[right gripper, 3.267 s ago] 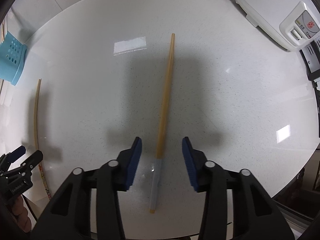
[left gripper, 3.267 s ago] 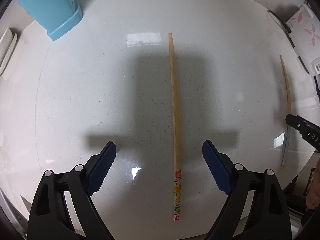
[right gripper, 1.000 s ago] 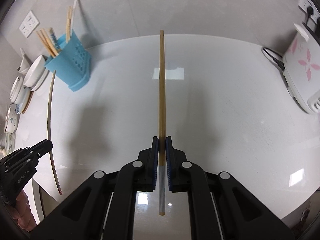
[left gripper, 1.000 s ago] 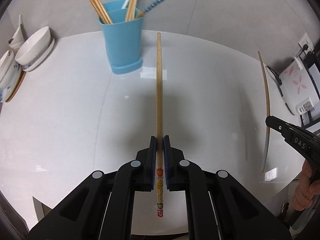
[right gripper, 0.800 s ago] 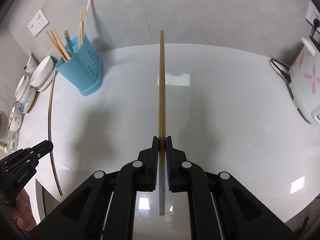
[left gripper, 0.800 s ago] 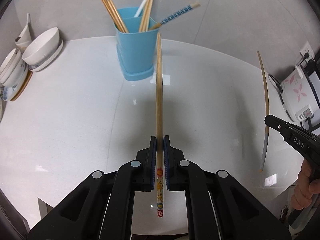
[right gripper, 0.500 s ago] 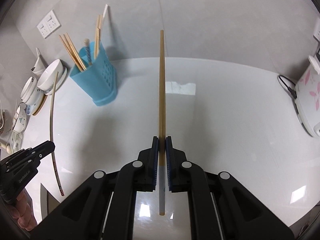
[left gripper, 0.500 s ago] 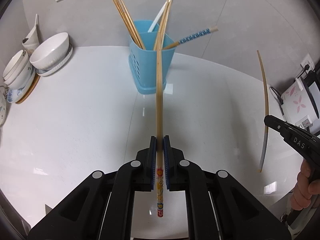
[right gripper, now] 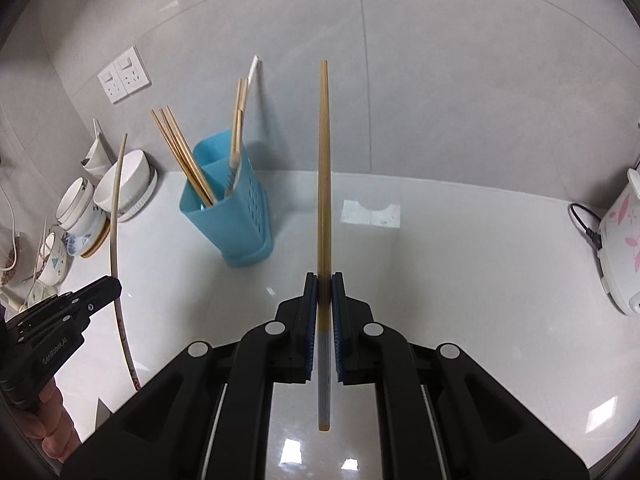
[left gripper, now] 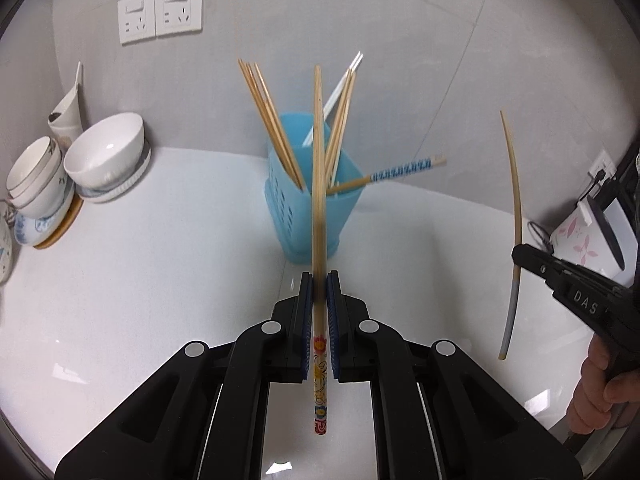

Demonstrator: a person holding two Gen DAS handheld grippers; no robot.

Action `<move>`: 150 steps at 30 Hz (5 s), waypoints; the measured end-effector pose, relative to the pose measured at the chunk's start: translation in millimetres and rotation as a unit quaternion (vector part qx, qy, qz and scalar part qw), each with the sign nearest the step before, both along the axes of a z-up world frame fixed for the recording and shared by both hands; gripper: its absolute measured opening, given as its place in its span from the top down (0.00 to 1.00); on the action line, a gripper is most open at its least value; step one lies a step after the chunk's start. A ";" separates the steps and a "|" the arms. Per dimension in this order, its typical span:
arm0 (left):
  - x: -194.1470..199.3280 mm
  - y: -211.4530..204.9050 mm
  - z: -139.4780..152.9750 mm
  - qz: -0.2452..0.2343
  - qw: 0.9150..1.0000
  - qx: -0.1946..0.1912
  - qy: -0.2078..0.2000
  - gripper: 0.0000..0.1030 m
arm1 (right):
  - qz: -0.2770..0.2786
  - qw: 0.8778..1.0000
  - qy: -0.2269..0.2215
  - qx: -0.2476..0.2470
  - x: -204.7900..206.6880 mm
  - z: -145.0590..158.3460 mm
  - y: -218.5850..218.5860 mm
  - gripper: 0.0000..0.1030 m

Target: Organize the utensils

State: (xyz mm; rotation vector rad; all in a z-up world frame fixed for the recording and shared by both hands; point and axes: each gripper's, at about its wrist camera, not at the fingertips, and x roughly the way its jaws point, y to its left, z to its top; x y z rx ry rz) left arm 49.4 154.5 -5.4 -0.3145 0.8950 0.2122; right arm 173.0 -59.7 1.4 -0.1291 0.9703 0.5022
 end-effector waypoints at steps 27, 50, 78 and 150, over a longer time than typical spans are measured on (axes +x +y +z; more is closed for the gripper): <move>77.6 46.7 34.1 0.001 0.983 -0.004 -0.185 0.94 | 0.008 0.997 -0.050 0.058 47.3 30.3 37.5 0.94; 122.5 40.2 -25.4 -0.024 0.979 0.021 -0.203 0.94 | -0.001 0.998 -0.019 0.066 77.0 -3.8 41.6 0.94; 70.8 58.8 3.8 -0.007 0.996 0.069 -0.062 0.06 | 0.079 0.982 -0.072 0.153 59.4 50.4 94.2 0.94; 20.9 42.1 2.4 0.025 0.998 0.050 -0.006 0.06 | 0.066 0.994 -0.083 0.023 11.7 5.4 51.2 0.08</move>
